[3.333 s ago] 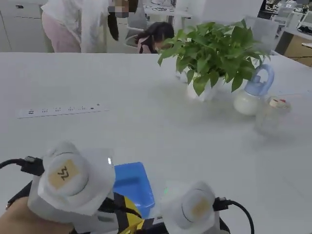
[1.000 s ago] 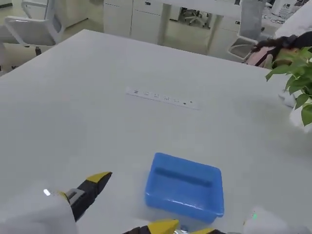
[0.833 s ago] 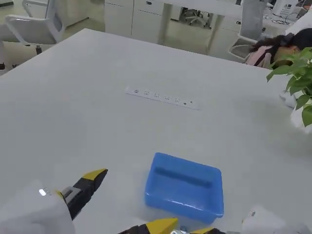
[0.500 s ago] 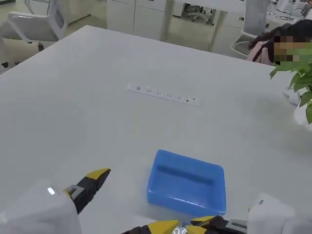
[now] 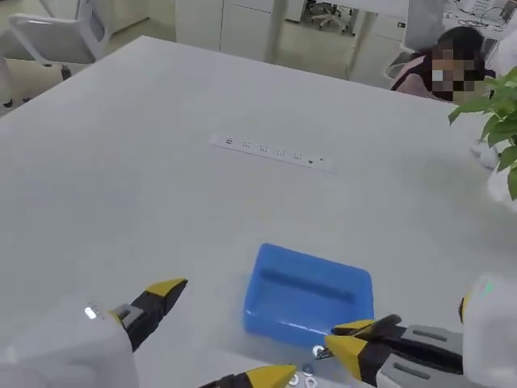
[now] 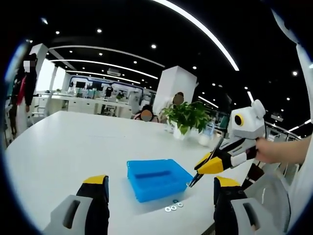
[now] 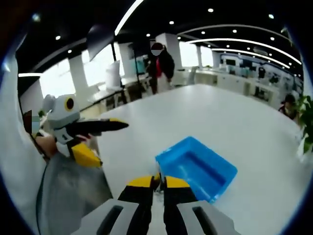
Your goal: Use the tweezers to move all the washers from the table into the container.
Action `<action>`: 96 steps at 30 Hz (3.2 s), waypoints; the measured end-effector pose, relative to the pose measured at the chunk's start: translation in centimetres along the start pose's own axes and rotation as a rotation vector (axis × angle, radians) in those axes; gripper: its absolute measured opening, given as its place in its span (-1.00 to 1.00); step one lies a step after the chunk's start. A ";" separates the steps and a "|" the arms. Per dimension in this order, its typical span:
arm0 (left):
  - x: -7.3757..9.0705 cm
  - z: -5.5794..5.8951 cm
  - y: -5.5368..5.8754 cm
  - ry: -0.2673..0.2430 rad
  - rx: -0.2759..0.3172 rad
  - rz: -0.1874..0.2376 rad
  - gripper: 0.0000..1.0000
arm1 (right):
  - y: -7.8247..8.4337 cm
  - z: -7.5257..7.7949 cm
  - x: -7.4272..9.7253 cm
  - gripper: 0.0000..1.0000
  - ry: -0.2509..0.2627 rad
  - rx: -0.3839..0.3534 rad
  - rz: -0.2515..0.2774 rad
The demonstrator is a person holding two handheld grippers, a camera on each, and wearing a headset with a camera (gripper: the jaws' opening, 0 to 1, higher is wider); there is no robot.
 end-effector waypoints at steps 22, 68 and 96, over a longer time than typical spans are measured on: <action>-0.3 0.2 0.3 0.021 -0.009 -0.043 0.78 | -1.8 6.9 -3.1 -0.92 0.137 -0.080 0.128; -0.4 0.0 0.8 0.016 -0.017 -0.091 0.72 | 5.0 7.1 -7.8 -0.89 0.134 -0.051 0.034; -0.3 0.0 0.8 0.015 -0.020 -0.097 0.66 | -1.0 6.4 -3.5 -0.90 0.198 0.000 0.175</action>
Point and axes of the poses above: the centre of the closed fingertips' face, and the gripper's own axes: x roughly backward along the fingers, z roughly to its right, y roughly out of its underside, the point moved 10 cm from there along x, roughly backward along the fingers, and after that the axes turned 10 degrees about x, right-handed, at the moved point
